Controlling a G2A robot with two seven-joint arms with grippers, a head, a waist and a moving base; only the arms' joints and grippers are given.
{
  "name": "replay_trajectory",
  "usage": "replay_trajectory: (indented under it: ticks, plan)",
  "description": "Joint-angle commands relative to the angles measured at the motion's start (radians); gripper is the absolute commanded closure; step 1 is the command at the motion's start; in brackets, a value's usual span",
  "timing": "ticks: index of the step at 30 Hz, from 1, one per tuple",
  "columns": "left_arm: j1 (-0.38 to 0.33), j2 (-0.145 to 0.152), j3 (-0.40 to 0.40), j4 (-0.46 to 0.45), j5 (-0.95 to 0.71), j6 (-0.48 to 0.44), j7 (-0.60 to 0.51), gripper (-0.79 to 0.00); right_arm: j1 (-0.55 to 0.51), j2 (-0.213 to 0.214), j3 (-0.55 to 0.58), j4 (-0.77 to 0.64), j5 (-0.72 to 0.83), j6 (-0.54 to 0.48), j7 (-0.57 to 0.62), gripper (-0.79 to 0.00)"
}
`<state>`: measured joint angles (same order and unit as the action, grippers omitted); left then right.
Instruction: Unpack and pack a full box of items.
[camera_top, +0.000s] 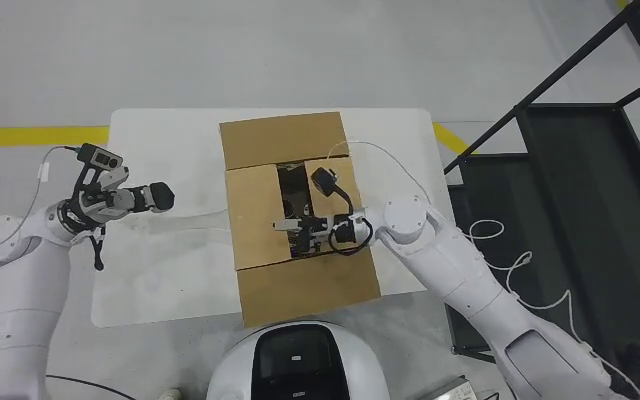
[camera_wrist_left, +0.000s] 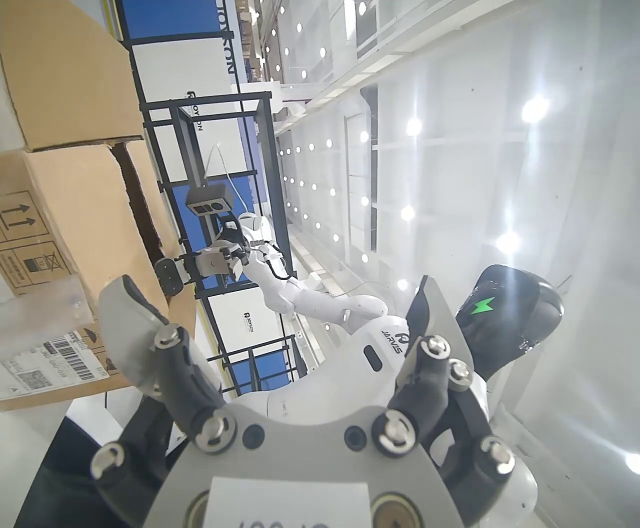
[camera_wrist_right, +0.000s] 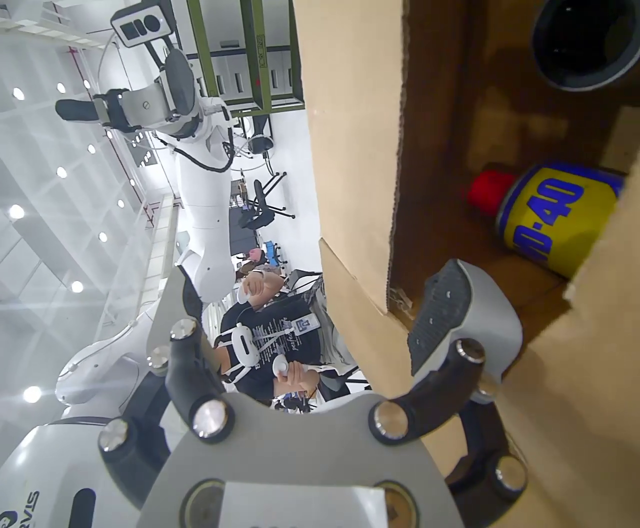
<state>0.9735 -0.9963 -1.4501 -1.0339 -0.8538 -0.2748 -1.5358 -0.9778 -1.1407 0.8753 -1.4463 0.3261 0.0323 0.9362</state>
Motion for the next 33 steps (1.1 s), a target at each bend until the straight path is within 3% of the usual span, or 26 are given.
replay_trajectory:
  ticks: [1, 13, 21, 33]
  plan:
    - [-0.007, -0.001, 0.017, 0.012, -0.009, -0.009, 0.0, -0.785, 0.011, -0.007, -0.016, 0.003, 0.006, -0.005, -0.004, -0.785]
    - [-0.059, -0.016, 0.05, 0.098, 0.032, -0.07, 0.127, -0.785, 0.087, -0.061, -0.107, 0.05, 0.053, -0.027, -0.043, -0.785]
    - [-0.062, -0.011, 0.03, 0.099, 0.047, -0.075, 0.149, -0.785, 0.088, -0.072, -0.133, 0.071, 0.005, 0.043, -0.059, -0.785]
    - [-0.079, -0.009, -0.004, 0.097, 0.038, -0.068, 0.258, -0.785, 0.12, -0.13, -0.142, 0.054, 0.152, -0.128, -0.222, -0.785]
